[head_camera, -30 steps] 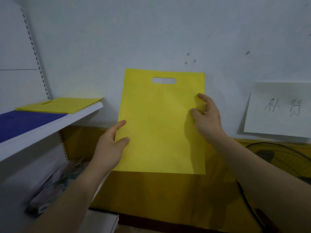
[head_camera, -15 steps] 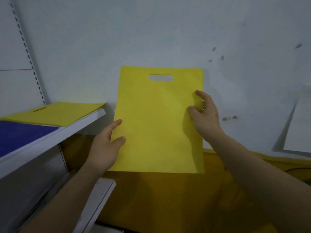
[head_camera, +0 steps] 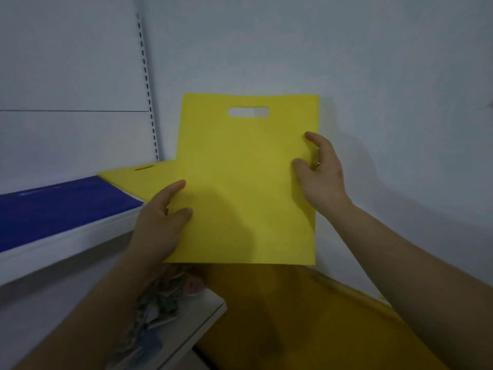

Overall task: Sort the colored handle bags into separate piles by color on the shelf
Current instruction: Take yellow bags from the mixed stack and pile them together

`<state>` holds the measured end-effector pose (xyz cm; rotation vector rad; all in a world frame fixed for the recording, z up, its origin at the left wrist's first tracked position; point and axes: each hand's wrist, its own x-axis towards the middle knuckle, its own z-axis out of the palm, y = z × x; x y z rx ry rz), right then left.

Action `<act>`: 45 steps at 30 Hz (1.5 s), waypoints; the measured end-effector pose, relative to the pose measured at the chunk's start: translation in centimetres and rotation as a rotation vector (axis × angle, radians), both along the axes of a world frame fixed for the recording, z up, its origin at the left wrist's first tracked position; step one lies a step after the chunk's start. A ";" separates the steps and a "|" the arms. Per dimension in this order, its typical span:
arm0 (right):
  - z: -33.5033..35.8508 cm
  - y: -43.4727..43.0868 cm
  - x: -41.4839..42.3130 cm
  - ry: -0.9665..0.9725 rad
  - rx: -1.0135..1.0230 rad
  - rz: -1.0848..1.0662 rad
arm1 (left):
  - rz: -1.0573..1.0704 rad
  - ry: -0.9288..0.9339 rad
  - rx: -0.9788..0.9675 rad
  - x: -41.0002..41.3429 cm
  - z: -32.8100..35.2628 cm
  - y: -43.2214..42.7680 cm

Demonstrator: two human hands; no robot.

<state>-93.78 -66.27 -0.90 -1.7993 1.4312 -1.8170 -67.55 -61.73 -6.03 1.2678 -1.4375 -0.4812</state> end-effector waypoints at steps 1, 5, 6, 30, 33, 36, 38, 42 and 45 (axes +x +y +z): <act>0.1 -1.1 0.6 0.000 0.001 0.037 | 0.035 -0.001 0.013 0.3 0.1 -0.1; 0.5 -5.2 3.8 -0.002 0.012 0.165 | 0.143 -0.005 0.012 2.5 1.0 -0.3; 0.6 -6.2 4.8 -0.004 0.013 0.191 | 0.172 0.001 0.003 3.1 1.3 -0.5; 3.6 -25.4 22.2 0.513 -0.004 0.373 | 0.413 -0.226 0.273 12.0 5.2 -10.0; 2.9 -27.4 23.1 0.648 0.027 0.379 | 0.413 -0.319 0.376 11.8 5.4 -11.0; 2.1 -29.1 23.6 0.752 0.061 0.374 | 0.422 -0.388 0.485 11.9 5.4 -12.0; 1.8 -30.0 23.8 0.829 0.068 0.351 | 0.427 -0.448 0.552 11.8 5.2 -12.5; 0.9 -31.0 24.0 0.998 0.092 0.314 | 0.439 -0.520 0.638 11.7 4.5 -13.1; 0.2 -31.5 24.2 1.108 0.140 0.316 | 0.453 -0.558 0.685 11.6 3.9 -13.2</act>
